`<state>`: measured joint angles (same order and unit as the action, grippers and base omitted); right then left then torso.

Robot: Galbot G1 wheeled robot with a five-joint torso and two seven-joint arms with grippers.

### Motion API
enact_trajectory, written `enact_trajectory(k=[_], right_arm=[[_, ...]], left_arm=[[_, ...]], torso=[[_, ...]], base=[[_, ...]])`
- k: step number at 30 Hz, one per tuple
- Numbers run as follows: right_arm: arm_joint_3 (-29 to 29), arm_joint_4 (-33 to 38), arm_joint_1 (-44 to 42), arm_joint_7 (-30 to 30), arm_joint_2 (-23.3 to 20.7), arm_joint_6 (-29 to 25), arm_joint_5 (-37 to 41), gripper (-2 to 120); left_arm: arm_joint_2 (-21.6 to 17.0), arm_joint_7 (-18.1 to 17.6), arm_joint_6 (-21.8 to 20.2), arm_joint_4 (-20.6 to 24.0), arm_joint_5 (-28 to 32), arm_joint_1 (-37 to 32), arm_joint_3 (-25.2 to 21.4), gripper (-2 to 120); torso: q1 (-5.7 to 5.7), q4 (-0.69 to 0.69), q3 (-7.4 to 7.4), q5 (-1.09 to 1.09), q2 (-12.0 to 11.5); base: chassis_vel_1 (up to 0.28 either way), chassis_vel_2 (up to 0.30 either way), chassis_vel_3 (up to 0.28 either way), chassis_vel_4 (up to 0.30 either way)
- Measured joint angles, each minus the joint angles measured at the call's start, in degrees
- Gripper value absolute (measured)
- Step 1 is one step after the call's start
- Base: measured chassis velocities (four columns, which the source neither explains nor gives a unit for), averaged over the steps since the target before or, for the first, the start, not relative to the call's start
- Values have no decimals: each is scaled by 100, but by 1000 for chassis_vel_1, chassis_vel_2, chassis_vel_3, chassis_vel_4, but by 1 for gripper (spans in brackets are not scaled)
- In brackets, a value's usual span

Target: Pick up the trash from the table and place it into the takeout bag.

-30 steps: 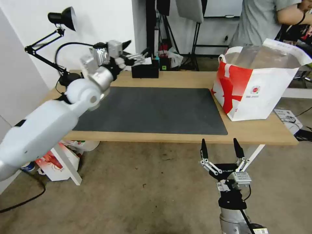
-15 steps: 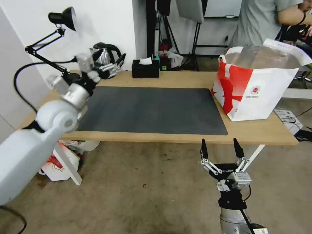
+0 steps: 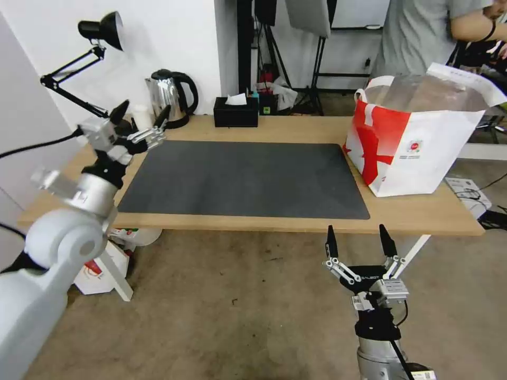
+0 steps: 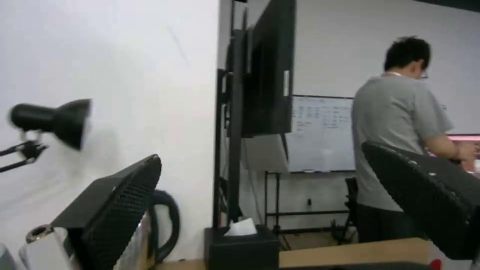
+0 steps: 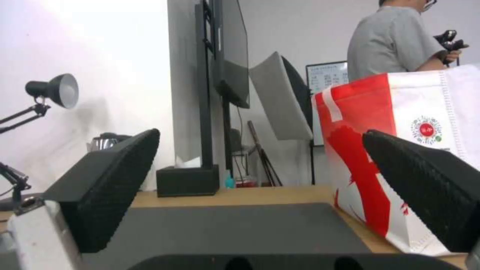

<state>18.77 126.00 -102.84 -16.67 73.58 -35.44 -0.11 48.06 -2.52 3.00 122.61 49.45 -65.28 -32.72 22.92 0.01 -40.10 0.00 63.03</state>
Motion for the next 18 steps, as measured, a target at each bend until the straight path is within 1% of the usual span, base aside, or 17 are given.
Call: enact_trajectory(k=[1, 2, 6, 7, 11, 12, 13, 14, 15, 16, 18], right_arm=[[-1, 0, 0, 0, 2, 0, 0, 100], [-1, 0, 0, 0, 2, 0, 0, 100], [-1, 0, 0, 0, 2, 0, 0, 100], [-1, 0, 0, 0, 2, 0, 0, 100], [-1, 0, 0, 0, 2, 0, 0, 100], [-1, 0, 0, 0, 2, 0, 0, 100], [-1, 0, 0, 0, 2, 0, 0, 100], [-1, 0, 0, 0, 2, 0, 0, 100], [-1, 0, 0, 0, 1, 0, 0, 100], [-1, 0, 0, 0, 1, 0, 0, 100], [-1, 0, 0, 0, 1, 0, 0, 100]], left_arm=[[251, 9, 18, 61, -166, -219, -149, 100], [251, 9, 18, 61, -166, -219, -149, 100], [746, 5, 51, 269, -506, -583, -339, 100], [746, 5, 51, 269, -506, -583, -339, 100], [1194, 4, 62, 550, -740, -1132, -566, 100], [1194, 4, 62, 550, -740, -1132, -566, 100], [1309, 5, 65, 639, -788, -1254, -605, 100], [1318, 5, 65, 647, -791, -1264, -607, 100], [1481, 5, 67, 777, -873, -1468, -637, 100], [1481, 5, 67, 777, -873, -1468, -637, 100], [1600, 5, 77, 878, -957, -1632, -665, 100]], torso=[[0, 0, 0, 0, 0], [0, 0, 0, 0, 0], [0, -2, -1, 1, -1], [0, -2, -1, 1, -1], [0, 0, 0, 1, -1], [0, 0, 0, 1, -1], [0, -1, 0, 1, -1], [0, -1, 0, 1, -1], [0, 0, 0, 1, -1], [0, 0, 0, 1, -1], [0, -1, 0, 1, -1]], base=[[0, 0, 0, 0], [0, 0, 0, 0], [0, 0, 0, 0], [0, 0, 0, 0], [0, 0, 0, 0], [0, 0, 0, 0], [0, 0, 0, 0], [0, 0, 0, 0], [0, 0, 0, 0], [0, 0, 0, 0], [0, 0, 0, 0]])
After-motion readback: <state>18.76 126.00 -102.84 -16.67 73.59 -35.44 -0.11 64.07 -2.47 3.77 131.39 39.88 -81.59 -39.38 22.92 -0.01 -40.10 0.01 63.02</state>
